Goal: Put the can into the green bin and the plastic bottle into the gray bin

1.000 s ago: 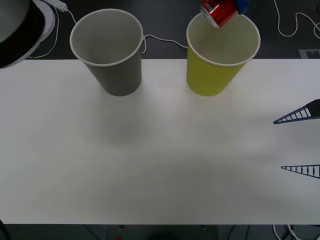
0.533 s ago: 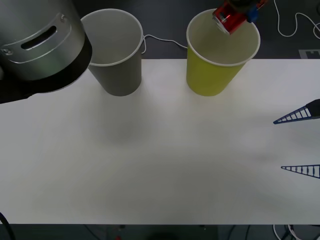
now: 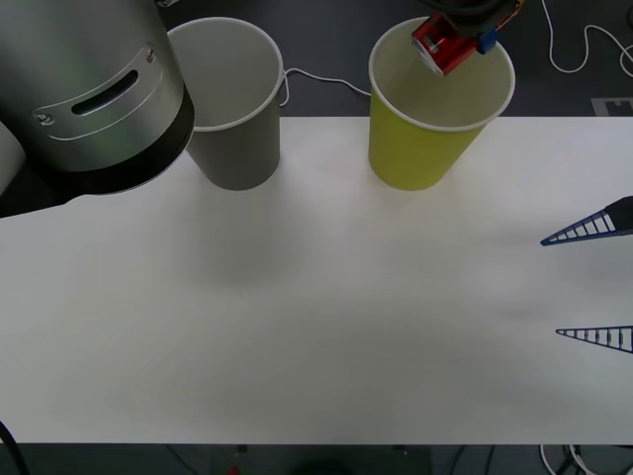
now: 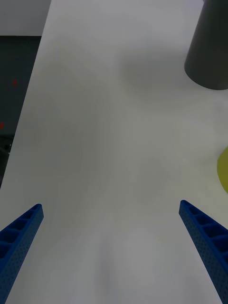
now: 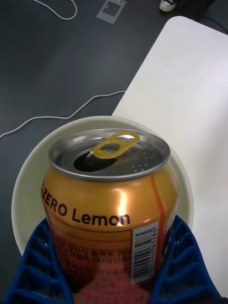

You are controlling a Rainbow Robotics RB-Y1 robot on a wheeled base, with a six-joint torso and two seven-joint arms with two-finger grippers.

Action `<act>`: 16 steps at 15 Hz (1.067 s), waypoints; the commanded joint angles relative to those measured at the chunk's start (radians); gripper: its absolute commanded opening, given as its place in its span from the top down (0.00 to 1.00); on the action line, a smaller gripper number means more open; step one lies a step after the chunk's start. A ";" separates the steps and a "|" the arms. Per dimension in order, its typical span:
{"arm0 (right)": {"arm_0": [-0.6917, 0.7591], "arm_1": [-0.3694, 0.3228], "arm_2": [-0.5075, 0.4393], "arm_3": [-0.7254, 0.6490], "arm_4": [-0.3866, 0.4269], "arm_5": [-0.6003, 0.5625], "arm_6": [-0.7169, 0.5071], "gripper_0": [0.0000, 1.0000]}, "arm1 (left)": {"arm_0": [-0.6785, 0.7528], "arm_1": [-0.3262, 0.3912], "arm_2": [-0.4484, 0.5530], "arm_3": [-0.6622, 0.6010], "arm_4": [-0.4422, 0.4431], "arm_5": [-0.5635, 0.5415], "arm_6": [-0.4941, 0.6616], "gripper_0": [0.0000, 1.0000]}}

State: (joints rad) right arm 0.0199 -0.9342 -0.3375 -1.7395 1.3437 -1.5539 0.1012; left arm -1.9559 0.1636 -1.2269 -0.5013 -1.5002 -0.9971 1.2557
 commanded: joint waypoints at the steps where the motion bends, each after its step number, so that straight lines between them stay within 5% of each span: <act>1: 0.000 0.000 0.000 0.000 0.000 0.000 0.000 0.00 | 0.000 0.001 0.013 0.006 0.006 0.002 -0.018 0.05; 6: 0.000 0.000 0.000 0.000 0.000 0.000 0.000 0.00 | 0.000 0.008 0.079 0.015 0.015 -0.005 -0.025 0.00; 11: 0.000 0.000 0.000 0.000 0.000 0.000 0.000 0.00 | 0.000 0.054 0.230 0.060 0.015 -0.123 -0.147 0.00; 16: 0.000 0.000 0.000 0.000 0.000 0.000 0.000 0.00 | 0.074 0.232 0.308 -0.140 0.020 -0.235 -0.162 0.00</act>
State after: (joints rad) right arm 0.0199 -0.9342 -0.3375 -1.7395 1.3437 -1.5539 0.1012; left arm -1.9061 0.3579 -0.9349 -0.5923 -1.4757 -1.2162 1.0954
